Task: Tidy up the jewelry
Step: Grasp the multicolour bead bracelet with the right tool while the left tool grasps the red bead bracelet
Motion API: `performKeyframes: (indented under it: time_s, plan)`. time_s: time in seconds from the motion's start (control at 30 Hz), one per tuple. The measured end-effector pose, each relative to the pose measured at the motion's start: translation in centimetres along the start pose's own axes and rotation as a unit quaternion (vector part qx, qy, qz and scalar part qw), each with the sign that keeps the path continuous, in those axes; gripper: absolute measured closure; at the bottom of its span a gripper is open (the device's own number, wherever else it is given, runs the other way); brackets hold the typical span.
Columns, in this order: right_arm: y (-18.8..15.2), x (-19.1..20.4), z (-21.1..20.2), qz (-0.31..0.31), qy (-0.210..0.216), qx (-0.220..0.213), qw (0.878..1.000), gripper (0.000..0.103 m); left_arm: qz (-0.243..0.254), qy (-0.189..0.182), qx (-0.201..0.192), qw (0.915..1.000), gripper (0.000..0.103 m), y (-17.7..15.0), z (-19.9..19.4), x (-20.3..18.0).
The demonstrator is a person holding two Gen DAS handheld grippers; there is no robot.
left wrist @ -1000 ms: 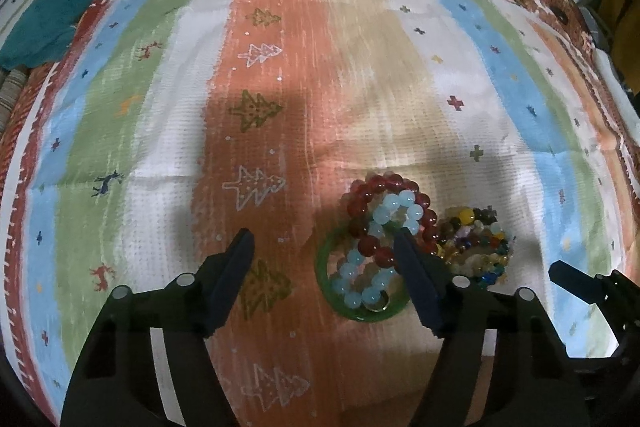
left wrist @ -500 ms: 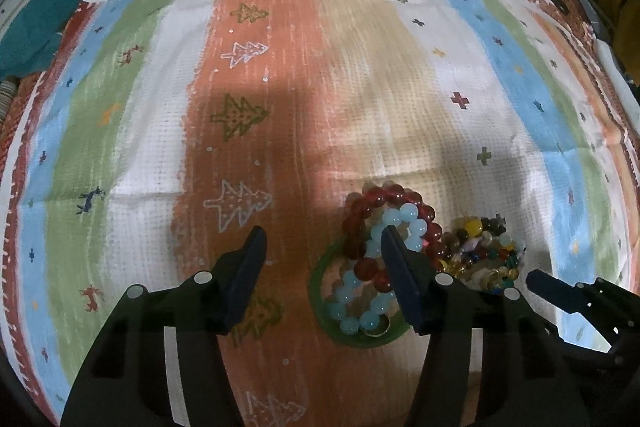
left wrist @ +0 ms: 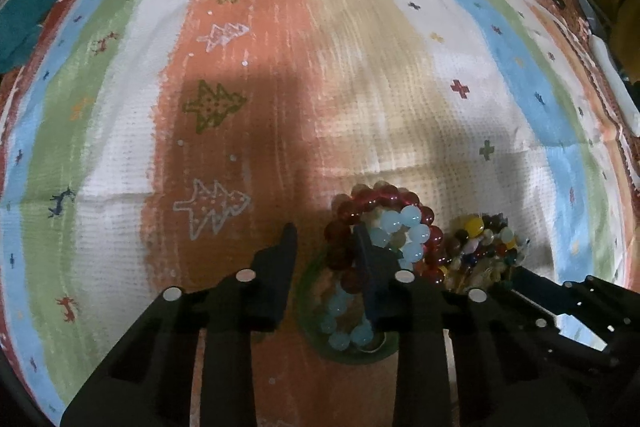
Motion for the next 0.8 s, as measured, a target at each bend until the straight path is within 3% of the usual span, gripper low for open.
performKeyframes:
  time_s: [0.1, 0.8]
  plan:
    - [0.1, 0.2, -0.1, -0.002, 0.001, 0.0, 1.0, 0.088, -0.006, -0.01, -0.001, 0.9999, 0.089, 0.1, -0.1, 0.0]
    - [-0.1, 0.0, -2.4, -0.033, -0.019, -0.029, 0.999, 0.092, 0.008, 0.003, -0.032, 0.9994, 0.09, 0.3, -3.4, -1.1]
Point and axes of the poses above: each gripper's, at about its wrist camera, not at the fingertips, and z roughly the way its jaws point, x to its left, y to its top, the point moved 6 cm from there along z, roughly the way its jaws point, and after that the axes turned 1 degree about -z, right-handed, at the moved point
